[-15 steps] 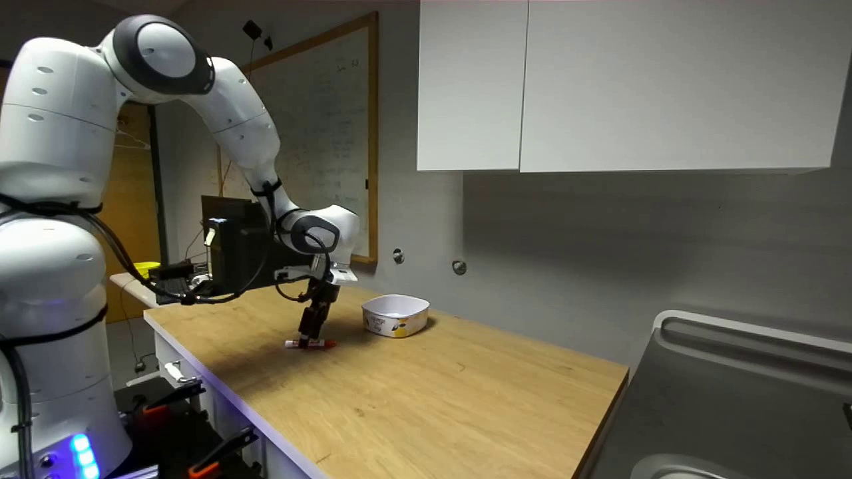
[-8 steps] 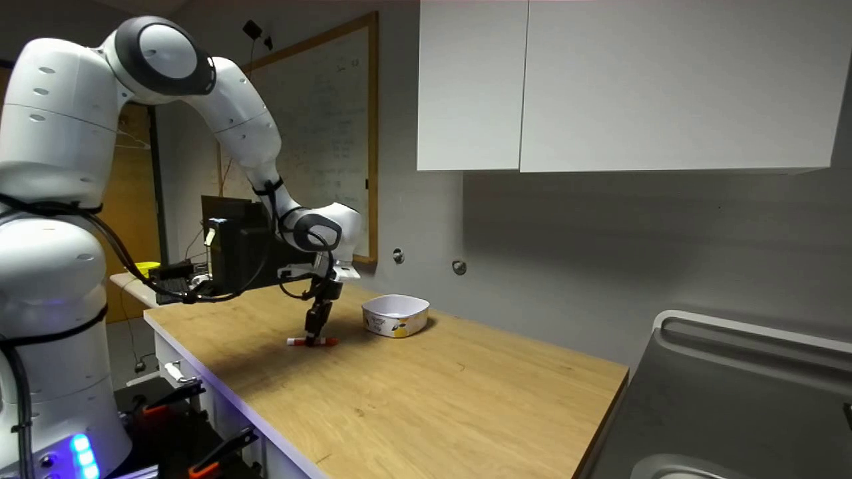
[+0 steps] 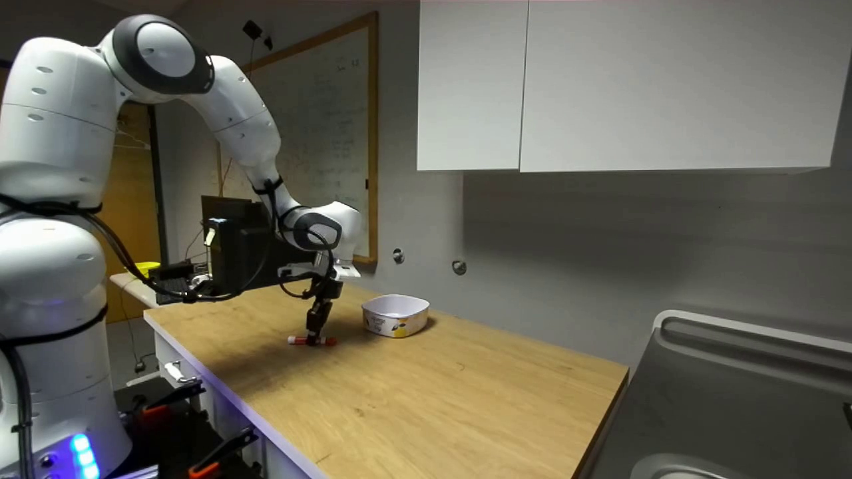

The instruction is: Put the marker inside the bowl

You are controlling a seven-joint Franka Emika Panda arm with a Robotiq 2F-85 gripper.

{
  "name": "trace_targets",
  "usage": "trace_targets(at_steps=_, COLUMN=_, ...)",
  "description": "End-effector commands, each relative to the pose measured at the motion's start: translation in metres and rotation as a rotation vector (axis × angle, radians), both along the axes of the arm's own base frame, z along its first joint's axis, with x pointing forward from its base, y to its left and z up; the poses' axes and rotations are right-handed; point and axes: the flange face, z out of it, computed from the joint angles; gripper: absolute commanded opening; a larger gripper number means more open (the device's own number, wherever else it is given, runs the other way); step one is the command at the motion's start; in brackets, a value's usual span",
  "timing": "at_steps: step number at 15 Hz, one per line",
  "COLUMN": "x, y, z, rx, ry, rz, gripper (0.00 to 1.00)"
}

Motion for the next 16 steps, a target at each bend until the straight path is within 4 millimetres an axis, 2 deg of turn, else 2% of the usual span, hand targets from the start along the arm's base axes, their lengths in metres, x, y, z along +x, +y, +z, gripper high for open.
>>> trace_targets(at_steps=1, x=-0.002, y=0.000, z=0.001, rx=0.012, ry=0.009, rz=0.006, gripper=0.06)
trace_targets(at_steps=4, x=-0.011, y=0.006, z=0.024, rx=0.009, ry=-0.012, rz=0.030, gripper=0.06)
trace_targets(at_steps=10, x=-0.031, y=0.015, z=0.091, rx=-0.003, ry=-0.066, rz=0.073, gripper=0.06)
trace_targets(at_steps=12, x=-0.030, y=0.012, z=0.116, rx=-0.011, ry=-0.080, rz=0.110, gripper=0.06)
trace_targets(at_steps=16, x=-0.008, y=0.010, z=0.162, rx=-0.024, ry=-0.063, rz=0.209, gripper=0.05)
